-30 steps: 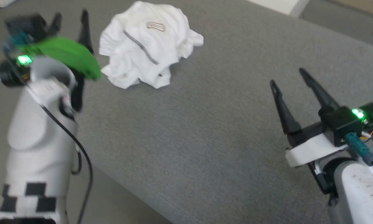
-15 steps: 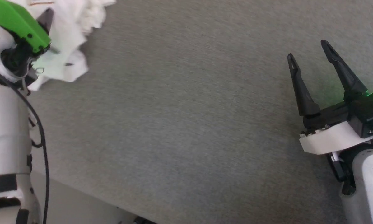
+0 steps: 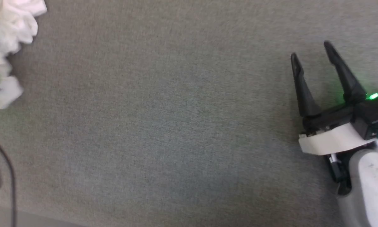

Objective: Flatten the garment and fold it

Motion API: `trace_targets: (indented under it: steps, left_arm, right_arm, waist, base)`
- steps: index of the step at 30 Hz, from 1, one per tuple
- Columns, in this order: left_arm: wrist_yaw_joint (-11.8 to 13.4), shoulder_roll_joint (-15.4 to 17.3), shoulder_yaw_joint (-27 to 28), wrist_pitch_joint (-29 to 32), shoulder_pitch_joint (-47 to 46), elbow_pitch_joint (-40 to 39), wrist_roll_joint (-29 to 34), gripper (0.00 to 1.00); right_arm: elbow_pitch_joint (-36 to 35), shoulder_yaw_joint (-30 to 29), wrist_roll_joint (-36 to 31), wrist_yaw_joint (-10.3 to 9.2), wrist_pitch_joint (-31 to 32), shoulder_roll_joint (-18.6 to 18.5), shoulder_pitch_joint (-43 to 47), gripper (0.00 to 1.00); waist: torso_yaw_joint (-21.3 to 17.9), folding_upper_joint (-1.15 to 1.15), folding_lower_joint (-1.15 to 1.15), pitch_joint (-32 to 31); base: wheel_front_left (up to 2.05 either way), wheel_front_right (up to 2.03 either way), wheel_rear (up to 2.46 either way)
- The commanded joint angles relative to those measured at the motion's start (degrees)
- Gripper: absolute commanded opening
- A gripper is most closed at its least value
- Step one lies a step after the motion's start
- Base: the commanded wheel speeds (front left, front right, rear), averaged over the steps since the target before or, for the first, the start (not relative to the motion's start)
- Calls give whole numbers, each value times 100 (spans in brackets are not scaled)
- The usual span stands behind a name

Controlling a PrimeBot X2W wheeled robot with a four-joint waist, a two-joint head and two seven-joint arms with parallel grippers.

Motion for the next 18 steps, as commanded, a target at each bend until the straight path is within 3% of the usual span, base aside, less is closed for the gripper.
trace_targets:
  steps: [1,6,10,13,18]
  left_arm:
    - [43,279,42,-434,-9,-80,287,0]
    - [-172,754,-121,-1706,-418,-216,887,0]
    - [-550,970,-453,-2307,-901,-231,1162,0]
    - [-841,937,-767,-2570,-1335,-300,1258,0]
    - [-1182,504,-1329,-2661,-1989,-511,1263,0]
  right_arm:
    - [249,-66,55,-11,-53,42,243,100]
    - [675,-227,90,-11,-236,293,562,100]
    - [927,-373,93,-11,-336,467,830,100]
    - [1045,-481,94,-11,-376,550,996,100]
    - [1091,-597,74,-11,-376,606,1179,100]
  waist:
    - [-76,0,-1,-858]
    - [-190,0,-1,-1832]
    - [-364,0,-1,-2519]
    - [-544,0,-1,-2921]
    - [-894,0,-1,-3326]
  base:
    - [0,0,0]
    - [0,0,0]
    - [0,0,0]
    - [0,0,0]
    - [0,0,0]
